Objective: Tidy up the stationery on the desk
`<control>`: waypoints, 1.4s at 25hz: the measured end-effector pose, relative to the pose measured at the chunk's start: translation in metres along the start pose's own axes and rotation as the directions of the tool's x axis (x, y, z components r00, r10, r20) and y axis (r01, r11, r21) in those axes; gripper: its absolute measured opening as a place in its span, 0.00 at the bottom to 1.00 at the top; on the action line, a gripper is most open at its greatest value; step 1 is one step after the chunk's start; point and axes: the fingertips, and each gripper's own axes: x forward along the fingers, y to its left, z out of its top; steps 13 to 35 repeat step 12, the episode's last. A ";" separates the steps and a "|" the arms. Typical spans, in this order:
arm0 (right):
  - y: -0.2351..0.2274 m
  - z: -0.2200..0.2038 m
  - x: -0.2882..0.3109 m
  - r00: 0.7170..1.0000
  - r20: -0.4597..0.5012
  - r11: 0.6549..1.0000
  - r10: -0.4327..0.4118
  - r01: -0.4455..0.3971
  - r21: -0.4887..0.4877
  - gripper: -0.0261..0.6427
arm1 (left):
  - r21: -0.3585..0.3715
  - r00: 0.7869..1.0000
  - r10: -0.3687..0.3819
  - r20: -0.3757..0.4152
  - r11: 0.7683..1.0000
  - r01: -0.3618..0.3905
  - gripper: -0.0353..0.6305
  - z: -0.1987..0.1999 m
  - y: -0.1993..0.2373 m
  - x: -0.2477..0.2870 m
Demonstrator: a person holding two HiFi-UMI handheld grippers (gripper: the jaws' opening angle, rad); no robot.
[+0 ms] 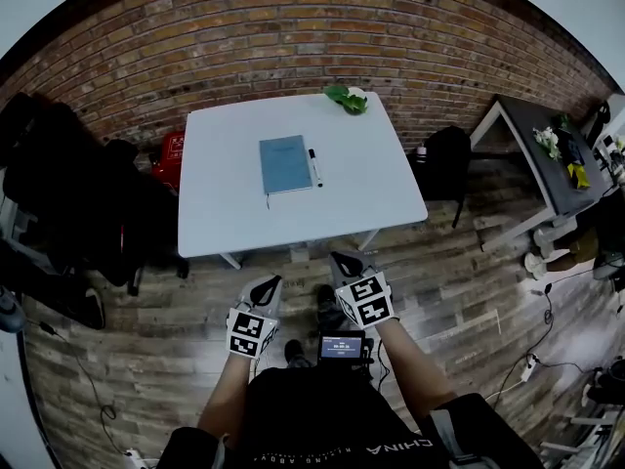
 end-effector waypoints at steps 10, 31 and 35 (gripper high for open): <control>0.001 0.002 -0.011 1.000 0.010 1.000 -0.027 0.027 -0.010 0.05 | 0.008 1.000 0.013 -0.013 1.000 -0.013 0.07 0.008 0.002 -0.003; 0.000 0.003 -0.012 1.000 0.008 0.999 -0.030 0.030 -0.010 0.05 | 0.013 0.999 0.021 -0.034 1.000 -0.021 0.07 0.010 0.005 -0.003; 0.000 0.003 -0.012 1.000 0.008 0.999 -0.030 0.030 -0.010 0.05 | 0.013 0.999 0.021 -0.034 1.000 -0.021 0.07 0.010 0.005 -0.003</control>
